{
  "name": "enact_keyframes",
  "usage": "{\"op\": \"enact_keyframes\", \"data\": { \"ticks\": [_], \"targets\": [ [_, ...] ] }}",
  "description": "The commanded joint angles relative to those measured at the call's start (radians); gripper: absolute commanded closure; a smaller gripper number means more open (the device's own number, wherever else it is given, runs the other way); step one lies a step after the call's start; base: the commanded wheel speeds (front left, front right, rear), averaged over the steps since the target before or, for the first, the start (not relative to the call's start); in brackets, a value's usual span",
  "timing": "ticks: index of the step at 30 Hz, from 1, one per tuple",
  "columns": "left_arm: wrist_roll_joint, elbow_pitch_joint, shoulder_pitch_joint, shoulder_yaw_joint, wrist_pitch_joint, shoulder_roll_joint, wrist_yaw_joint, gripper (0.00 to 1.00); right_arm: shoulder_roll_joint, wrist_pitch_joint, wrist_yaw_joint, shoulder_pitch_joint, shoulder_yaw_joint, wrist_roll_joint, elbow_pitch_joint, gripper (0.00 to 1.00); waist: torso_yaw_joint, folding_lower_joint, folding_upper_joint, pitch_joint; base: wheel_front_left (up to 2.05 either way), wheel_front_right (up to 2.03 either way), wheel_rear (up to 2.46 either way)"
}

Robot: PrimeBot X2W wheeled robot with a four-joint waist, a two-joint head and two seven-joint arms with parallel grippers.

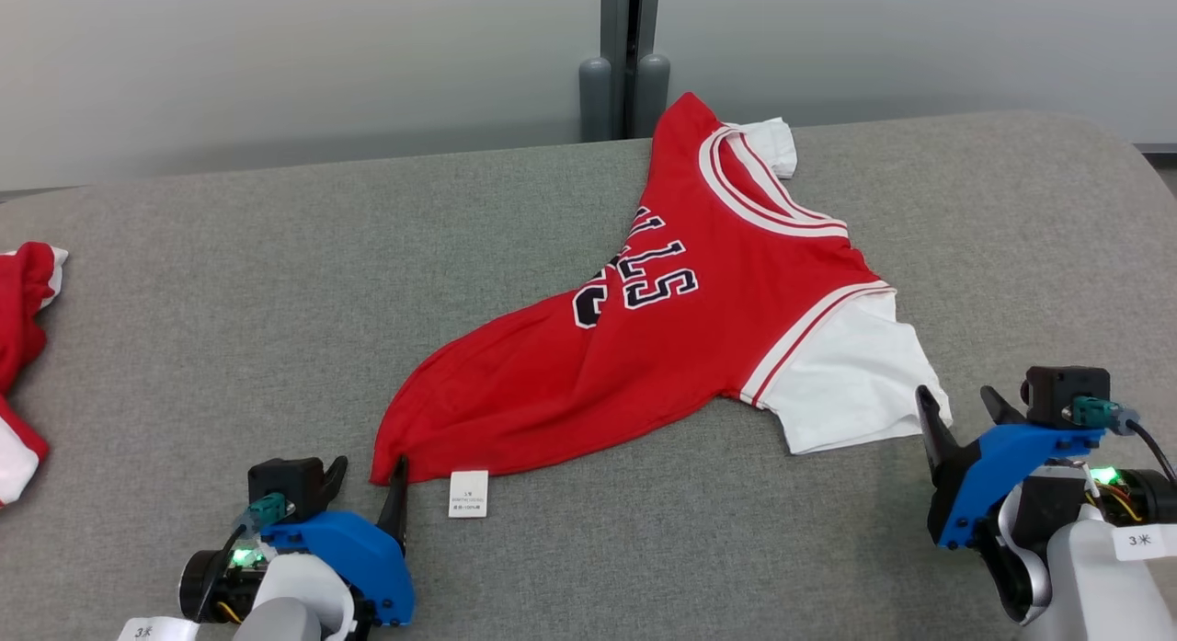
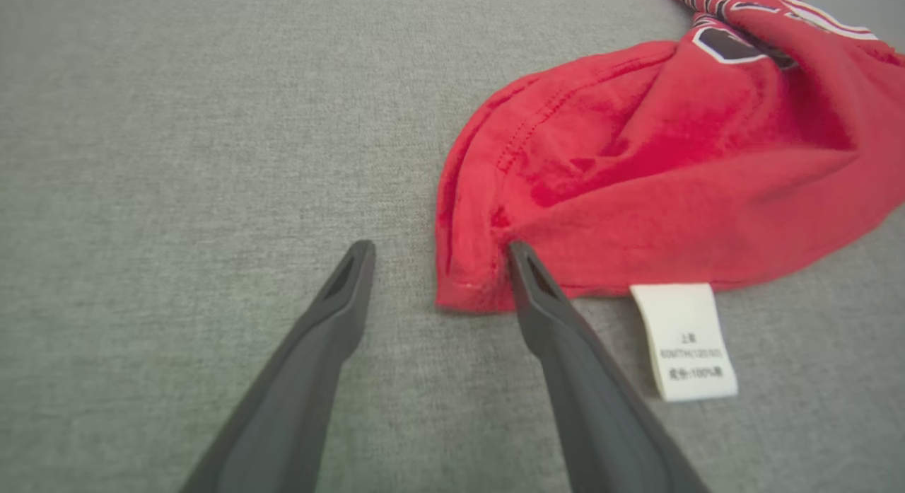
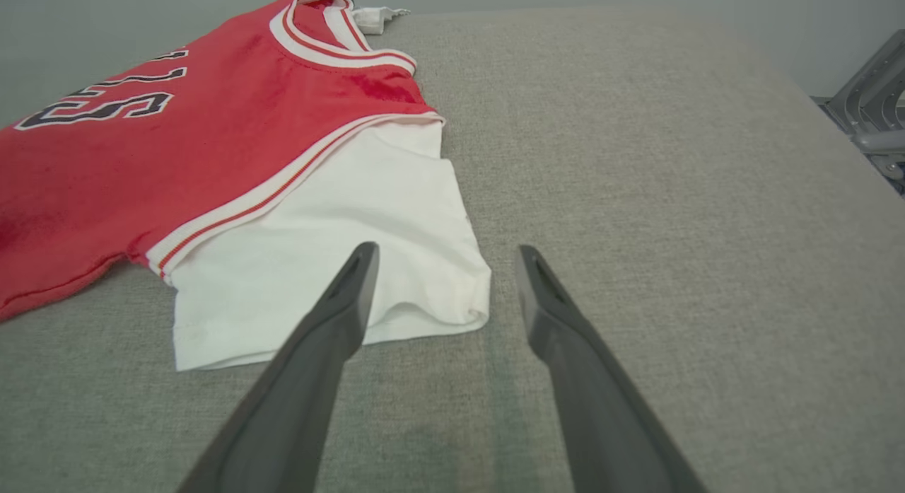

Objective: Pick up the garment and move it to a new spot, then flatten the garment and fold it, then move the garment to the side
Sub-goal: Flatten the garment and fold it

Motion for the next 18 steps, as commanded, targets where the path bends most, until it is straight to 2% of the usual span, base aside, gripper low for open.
{"op": "enact_keyframes", "data": {
  "ticks": [1, 8, 10, 18],
  "targets": [
    [-0.002, 0.012, -0.024, 0.006, -0.003, -0.003, 0.006, 0.0, -0.003, -0.002, 0.0, -0.02, 0.002, -0.004, 0.016, 0.0, 0.0, -0.0002, 0.0, 0.006, 0.0, 0.0, 0.0],
    [-0.008, 0.101, -0.071, -0.019, 0.005, -0.008, -0.009, 0.0, 0.001, -0.023, 0.0, -0.072, 0.005, -0.009, 0.125, 0.0, -0.001, -0.0002, 0.0, 0.039, 0.0, 0.0, 0.0],
    [-0.003, 0.123, -0.078, -0.036, 0.007, -0.008, -0.018, 1.0, 0.003, -0.029, 0.0, -0.079, 0.0, -0.014, 0.146, 0.0, -0.002, -0.0002, 0.0, 0.045, 0.0, 0.0, 0.0],
    [-0.028, 0.182, -0.081, -0.048, -0.014, -0.005, -0.026, 1.0, 0.007, -0.06, 0.0, -0.109, -0.086, -0.056, 0.199, 0.0, -0.003, -0.0002, 0.0, 0.06, 0.0, 0.0, 0.0]
  ]
}}
